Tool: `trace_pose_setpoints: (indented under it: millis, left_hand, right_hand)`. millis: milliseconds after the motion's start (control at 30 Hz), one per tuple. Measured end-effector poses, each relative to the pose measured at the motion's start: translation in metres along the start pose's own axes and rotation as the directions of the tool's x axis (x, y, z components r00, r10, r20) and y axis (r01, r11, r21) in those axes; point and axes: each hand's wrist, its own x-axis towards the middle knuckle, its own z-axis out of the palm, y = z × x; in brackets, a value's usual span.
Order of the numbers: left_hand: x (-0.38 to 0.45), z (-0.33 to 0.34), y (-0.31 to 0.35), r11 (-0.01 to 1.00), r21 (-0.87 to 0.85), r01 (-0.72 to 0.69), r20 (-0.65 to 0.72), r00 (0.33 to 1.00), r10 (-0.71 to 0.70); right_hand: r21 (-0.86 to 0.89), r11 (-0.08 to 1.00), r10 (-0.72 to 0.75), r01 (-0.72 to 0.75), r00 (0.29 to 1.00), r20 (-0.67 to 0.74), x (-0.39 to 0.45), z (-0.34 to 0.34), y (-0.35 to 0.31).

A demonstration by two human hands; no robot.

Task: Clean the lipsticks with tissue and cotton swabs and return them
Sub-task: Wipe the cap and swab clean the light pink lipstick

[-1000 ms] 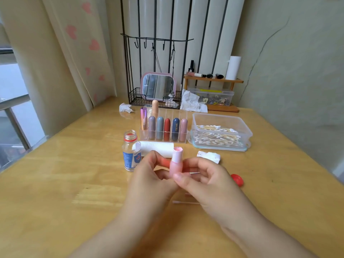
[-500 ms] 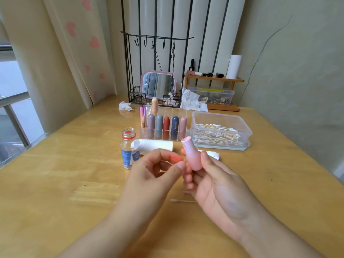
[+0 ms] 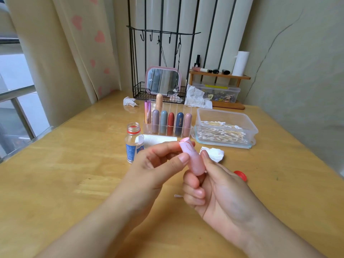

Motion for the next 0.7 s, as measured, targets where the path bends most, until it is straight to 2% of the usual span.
trace_pose_setpoints:
  millis: [100, 200, 233, 300, 367, 400, 467, 533, 600, 633, 700]
  left_hand:
    - [0.0, 0.0, 0.002, 1.0, -0.02, -0.006, 0.002, 1.0, 0.006]
    - [0.0, 0.001, 0.001, 0.999, -0.048, -0.005, 0.017, 1.0, 0.006]
    - [0.0, 0.002, 0.002, 0.998, -0.063, -0.007, 0.017, 1.0, 0.008]
    - [0.0, 0.002, 0.003, 0.995, -0.096, -0.011, -0.006, 1.0, 0.011]
    - [0.0, 0.002, 0.003, 0.993, -0.121, -0.013, -0.031, 0.999, 0.009]
    - [-0.001, 0.002, 0.003, 0.991, -0.135, -0.009, -0.037, 0.999, 0.004]
    - [-0.002, 0.002, 0.003, 0.988, -0.152, 0.009, -0.036, 0.999, -0.014]
    - [-0.004, 0.003, 0.004, 0.988, -0.15, 0.033, -0.022, 0.999, -0.037]
    - [-0.005, 0.005, 0.007, 0.986, -0.159, 0.047, -0.01, 0.999, -0.049]
    - [-0.005, 0.006, 0.008, 0.984, -0.17, 0.052, -0.01, 0.998, -0.055]
    - [-0.005, 0.007, 0.008, 0.975, -0.21, 0.069, -0.014, 0.997, -0.074]
  right_hand:
    - [-0.012, 1.0, 0.016, -0.016, 1.0, 0.011, -0.001, -0.001, 0.002]
    - [-0.167, 0.98, -0.116, 0.112, 0.993, -0.011, 0.0, -0.004, 0.005]
    - [-0.272, 0.943, -0.202, 0.193, 0.979, -0.005, 0.001, -0.004, 0.006]
    - [-0.494, 0.801, -0.365, 0.338, 0.93, 0.044, 0.003, -0.005, 0.01]
    - [-0.576, 0.715, -0.436, 0.396, 0.897, 0.075, 0.004, -0.008, 0.015]
    - [-0.573, 0.715, -0.434, 0.401, 0.897, 0.086, 0.004, -0.009, 0.016]
    - [-0.461, 0.81, -0.36, 0.362, 0.928, 0.096, 0.002, -0.006, 0.017]
    - [-0.187, 0.964, -0.17, 0.187, 0.98, 0.102, 0.002, -0.002, 0.014]
    - [-0.02, 1.0, -0.006, 0.009, 0.99, 0.139, 0.0, 0.002, 0.01]
    - [-0.033, 0.999, 0.004, 0.0, 0.99, 0.139, 0.001, 0.0, 0.008]
    - [-0.19, 0.973, -0.111, 0.13, 0.988, 0.106, 0.002, -0.004, 0.009]
